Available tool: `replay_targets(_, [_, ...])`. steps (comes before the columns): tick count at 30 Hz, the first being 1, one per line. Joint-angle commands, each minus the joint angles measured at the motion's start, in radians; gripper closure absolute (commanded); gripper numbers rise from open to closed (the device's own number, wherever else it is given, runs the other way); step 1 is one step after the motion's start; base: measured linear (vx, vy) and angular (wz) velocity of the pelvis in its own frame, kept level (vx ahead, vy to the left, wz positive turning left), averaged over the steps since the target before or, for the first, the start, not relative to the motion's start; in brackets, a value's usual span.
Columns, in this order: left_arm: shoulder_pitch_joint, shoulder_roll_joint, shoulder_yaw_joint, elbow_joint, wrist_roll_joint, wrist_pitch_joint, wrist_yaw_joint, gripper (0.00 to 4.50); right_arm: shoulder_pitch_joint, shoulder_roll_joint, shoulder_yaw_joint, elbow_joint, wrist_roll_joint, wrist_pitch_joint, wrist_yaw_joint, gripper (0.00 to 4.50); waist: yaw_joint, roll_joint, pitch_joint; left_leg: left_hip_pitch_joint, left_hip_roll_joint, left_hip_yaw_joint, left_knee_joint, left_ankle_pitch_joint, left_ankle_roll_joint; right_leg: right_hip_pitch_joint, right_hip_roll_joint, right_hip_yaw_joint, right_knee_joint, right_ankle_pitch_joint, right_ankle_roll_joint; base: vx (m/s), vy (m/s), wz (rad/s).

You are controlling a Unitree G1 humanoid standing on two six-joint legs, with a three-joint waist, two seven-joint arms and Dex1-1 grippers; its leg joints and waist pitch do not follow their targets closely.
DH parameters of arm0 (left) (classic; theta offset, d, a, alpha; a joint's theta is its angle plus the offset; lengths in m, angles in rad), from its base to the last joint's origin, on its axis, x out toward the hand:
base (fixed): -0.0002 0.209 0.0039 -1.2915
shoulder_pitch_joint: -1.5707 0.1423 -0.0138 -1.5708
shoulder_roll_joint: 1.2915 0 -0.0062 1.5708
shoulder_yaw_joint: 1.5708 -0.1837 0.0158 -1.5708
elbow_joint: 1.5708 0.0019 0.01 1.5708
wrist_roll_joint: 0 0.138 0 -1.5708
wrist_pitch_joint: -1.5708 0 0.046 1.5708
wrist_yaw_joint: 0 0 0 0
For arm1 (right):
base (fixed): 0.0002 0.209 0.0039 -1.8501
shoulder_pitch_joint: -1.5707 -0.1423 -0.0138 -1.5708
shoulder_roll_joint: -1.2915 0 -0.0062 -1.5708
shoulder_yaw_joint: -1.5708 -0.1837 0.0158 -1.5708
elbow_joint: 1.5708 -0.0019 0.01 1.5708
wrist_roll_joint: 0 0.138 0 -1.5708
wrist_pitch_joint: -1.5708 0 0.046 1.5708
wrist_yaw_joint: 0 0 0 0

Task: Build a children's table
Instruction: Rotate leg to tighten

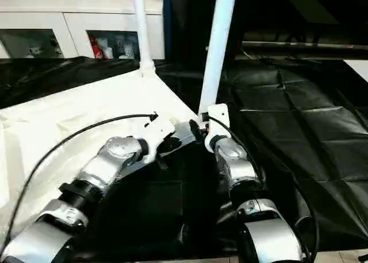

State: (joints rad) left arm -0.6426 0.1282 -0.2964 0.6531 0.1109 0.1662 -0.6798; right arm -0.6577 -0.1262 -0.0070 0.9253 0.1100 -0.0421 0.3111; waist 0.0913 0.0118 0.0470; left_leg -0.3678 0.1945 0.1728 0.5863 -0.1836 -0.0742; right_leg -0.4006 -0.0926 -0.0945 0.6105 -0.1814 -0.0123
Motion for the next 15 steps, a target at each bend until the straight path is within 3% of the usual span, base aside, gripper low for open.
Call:
replay_targets(1, [0.019,0.026,-0.003,0.019,0.001,-0.04,-0.021,4.5,0.019,-0.028,0.016,-0.055,0.005,-0.015,0.089,0.47,0.003,-0.011,-0.061,0.001,0.032,-0.007,-0.07,-0.216,0.048,0.053,-0.063,0.051,-0.086,-0.271,-0.171,0.0,0.0,0.0])
replay_targets(3, [0.028,0.064,0.008,0.011,-0.012,-0.077,-0.069,4.5,0.085,-0.094,0.068,-0.172,0.017,0.013,0.285,0.24,0.005,-0.01,-0.062,0.0,0.034,-0.008,-0.069,-0.205,0.062,0.056,-0.061,0.051,-0.082,-0.234,-0.17,0.0,0.0,0.0])
replay_targets(5, [0.031,0.075,0.01,0.007,-0.018,-0.089,-0.086,4.5,0.105,-0.114,0.085,-0.203,0.02,0.018,0.339,0.1,0.003,-0.01,-0.063,-0.002,0.034,-0.008,-0.067,-0.193,0.072,0.057,-0.06,0.051,-0.079,-0.203,-0.18,0.0,0.0,0.0])
replay_targets(10, [0.057,0.142,0.009,-0.046,-0.079,-0.137,-0.274,4.5,0.227,-0.249,0.172,-0.406,0.07,0.08,0.635,0.1,0.004,-0.008,-0.061,-0.003,0.034,-0.007,-0.065,-0.195,0.094,0.06,-0.059,0.051,-0.079,-0.194,-0.201,0.0,0.0,0.0])
replay_targets(13, [0.068,0.159,0.0,-0.073,-0.098,-0.141,-0.335,4.5,0.236,-0.255,0.169,-0.425,0.068,0.085,0.642,0.1,0.001,-0.006,-0.06,-0.004,0.037,-0.009,-0.069,-0.212,0.082,0.058,-0.062,0.05,-0.082,-0.24,-0.201,0.0,0.0,0.0])
replay_targets(15, [0.086,0.177,-0.014,-0.116,-0.126,-0.134,-0.409,4.5,0.232,-0.244,0.156,-0.422,0.062,0.078,0.624,0.1,0.0,-0.004,-0.06,0.006,0.039,-0.007,-0.069,-0.227,0.06,0.05,-0.062,0.053,-0.086,-0.265,-0.207,0.0,0.0,0.0])
